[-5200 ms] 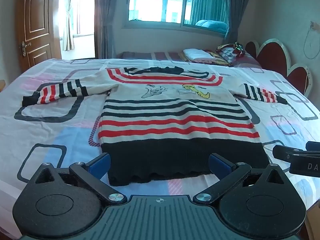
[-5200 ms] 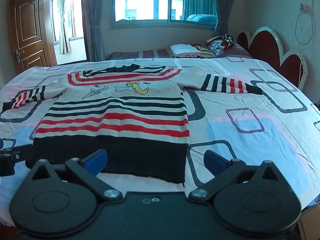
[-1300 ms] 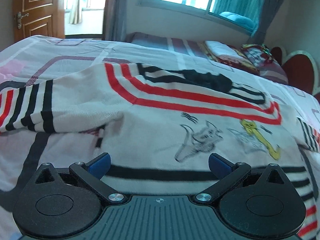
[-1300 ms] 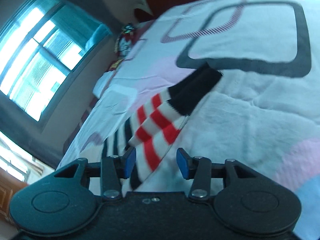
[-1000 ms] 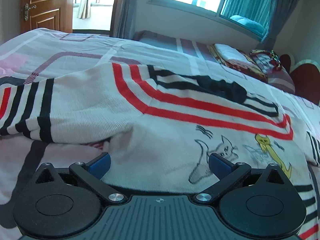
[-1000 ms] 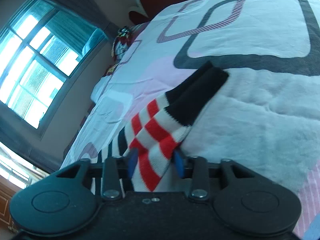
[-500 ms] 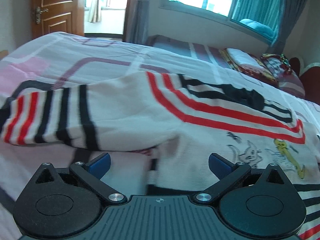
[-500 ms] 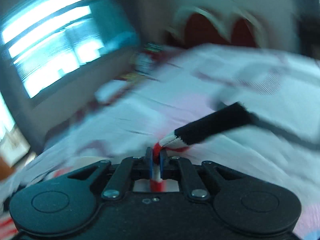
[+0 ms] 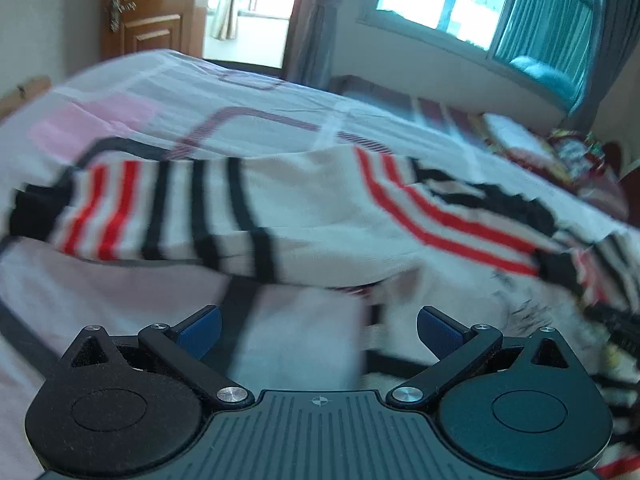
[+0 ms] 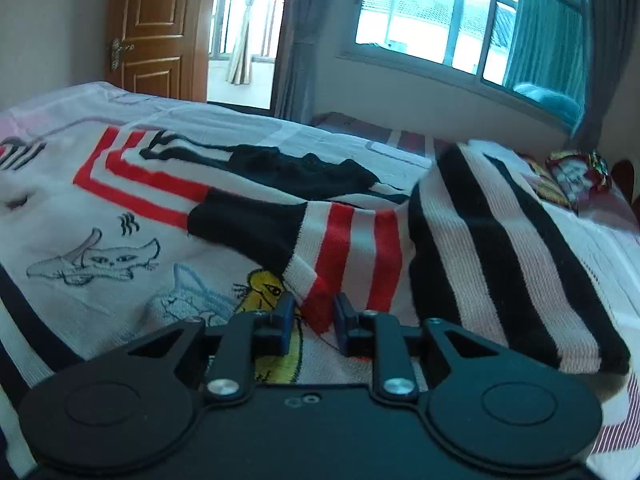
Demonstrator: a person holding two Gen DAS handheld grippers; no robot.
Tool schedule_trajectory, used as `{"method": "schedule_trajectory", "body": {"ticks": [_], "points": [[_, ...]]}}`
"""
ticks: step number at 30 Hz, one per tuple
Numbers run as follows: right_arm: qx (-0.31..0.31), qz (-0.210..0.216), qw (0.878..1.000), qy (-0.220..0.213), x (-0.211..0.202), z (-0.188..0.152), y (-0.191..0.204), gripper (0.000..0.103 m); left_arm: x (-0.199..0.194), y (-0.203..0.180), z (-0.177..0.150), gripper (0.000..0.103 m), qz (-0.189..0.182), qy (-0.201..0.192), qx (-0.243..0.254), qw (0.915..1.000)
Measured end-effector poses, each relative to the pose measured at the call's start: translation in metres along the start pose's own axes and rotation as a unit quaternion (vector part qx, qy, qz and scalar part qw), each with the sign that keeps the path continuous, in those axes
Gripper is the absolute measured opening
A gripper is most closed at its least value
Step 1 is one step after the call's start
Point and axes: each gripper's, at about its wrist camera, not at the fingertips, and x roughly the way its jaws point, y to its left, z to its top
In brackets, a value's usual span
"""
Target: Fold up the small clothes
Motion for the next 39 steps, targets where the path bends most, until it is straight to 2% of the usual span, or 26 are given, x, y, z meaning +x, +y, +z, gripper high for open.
{"method": "schedule_trajectory", "body": {"ticks": [2, 4, 5, 6, 7, 8, 11, 15, 18, 19, 21, 22, 24, 26, 28, 31, 33, 35, 36, 37, 39], "points": [[0.024, 0.002, 1.0, -0.016, -0.012, -0.002, -0.007, 0.036, 0.012, -0.017, 0.005, 0.103, -0.047, 0.005, -0.008, 0.9989], [0.031, -0.007, 0.999, -0.035, -0.024, -0.003, -0.01, 0.04, 0.03, -0.043, 0.011, 0.102, -0.108, 0.013, -0.015, 0.9939], [0.042, -0.009, 0.998, -0.042, -0.032, -0.005, -0.014, 0.042, 0.04, -0.059, 0.016, 0.099, -0.142, 0.02, -0.019, 0.9895], [0.057, -0.012, 0.997, -0.048, -0.041, -0.007, -0.017, 0.045, 0.05, -0.074, 0.019, 0.076, -0.174, 0.026, -0.018, 0.9842], [0.071, -0.015, 0.996, -0.051, -0.049, -0.01, -0.022, 0.046, 0.062, -0.092, 0.023, 0.067, -0.198, 0.037, -0.014, 0.9794], [0.083, -0.016, 0.995, -0.053, -0.055, -0.013, -0.028, 0.048, 0.075, -0.11, 0.026, 0.066, -0.212, 0.048, -0.003, 0.976], [0.109, -0.018, 0.992, -0.056, -0.068, -0.025, -0.041, 0.051, 0.109, -0.151, 0.034, 0.066, -0.217, 0.072, 0.026, 0.9732], [0.148, -0.029, 0.987, -0.058, -0.086, -0.037, -0.061, 0.053, 0.139, -0.18, 0.039, 0.066, -0.224, 0.108, 0.026, 0.9681], [0.175, -0.038, 0.982, -0.065, -0.094, -0.045, -0.075, 0.053, 0.141, -0.197, 0.036, 0.065, -0.217, 0.1, 0.05, 0.9698], [0.183, -0.042, 0.98, -0.068, -0.096, -0.046, -0.079, 0.054, 0.142, -0.201, 0.035, 0.06, -0.216, 0.098, 0.052, 0.97], [0.202, -0.045, 0.976, -0.07, -0.098, -0.05, -0.087, 0.054, 0.146, -0.207, 0.037, 0.02, -0.203, 0.099, 0.065, 0.972], [0.212, -0.047, 0.974, -0.07, -0.098, -0.051, -0.092, 0.054, 0.149, -0.211, 0.037, 0.018, -0.201, 0.099, 0.071, 0.9719], [0.23, -0.05, 0.97, -0.068, -0.097, -0.053, -0.097, 0.054, 0.146, -0.209, 0.043, 0.006, -0.201, 0.094, 0.086, 0.9714], [0.248, -0.049, 0.965, -0.068, -0.097, -0.055, -0.102, 0.054, 0.129, -0.204, 0.054, 0.006, -0.214, 0.072, 0.091, 0.9698], [0.257, -0.044, 0.963, -0.07, -0.1, -0.054, -0.106, 0.054, 0.101, -0.195, 0.066, 0.006, -0.213, 0.038, 0.107, 0.9704], [0.273, -0.029, 0.959, -0.075, -0.103, -0.053, -0.112, 0.056, 0.076, -0.168, 0.077, 0.006, -0.207, 0.021, 0.108, 0.972], [0.308, -0.007, 0.948, -0.078, -0.102, -0.055, -0.119, 0.061, 0.071, -0.147, 0.077, 0.006, -0.199, 0.026, 0.106, 0.9739], [0.371, 0.03, 0.925, -0.081, -0.097, -0.062, -0.133, 0.062, 0.077, -0.131, 0.072, 0.006, -0.189, 0.035, 0.103, 0.9759], [0.411, 0.054, 0.907, -0.081, -0.092, -0.067, -0.141, 0.062, 0.084, -0.123, 0.068, 0.006, -0.186, 0.045, 0.092, 0.9772], [0.457, 0.078, 0.882, -0.079, -0.086, -0.075, -0.151, 0.061, 0.09, -0.121, 0.065, 0.006, -0.187, 0.051, 0.084, 0.9774], [0.527, 0.108, 0.839, -0.076, -0.072, -0.088, -0.167, 0.051, 0.099, -0.118, 0.059, 0.006, -0.188, 0.056, 0.072, 0.978]]}}
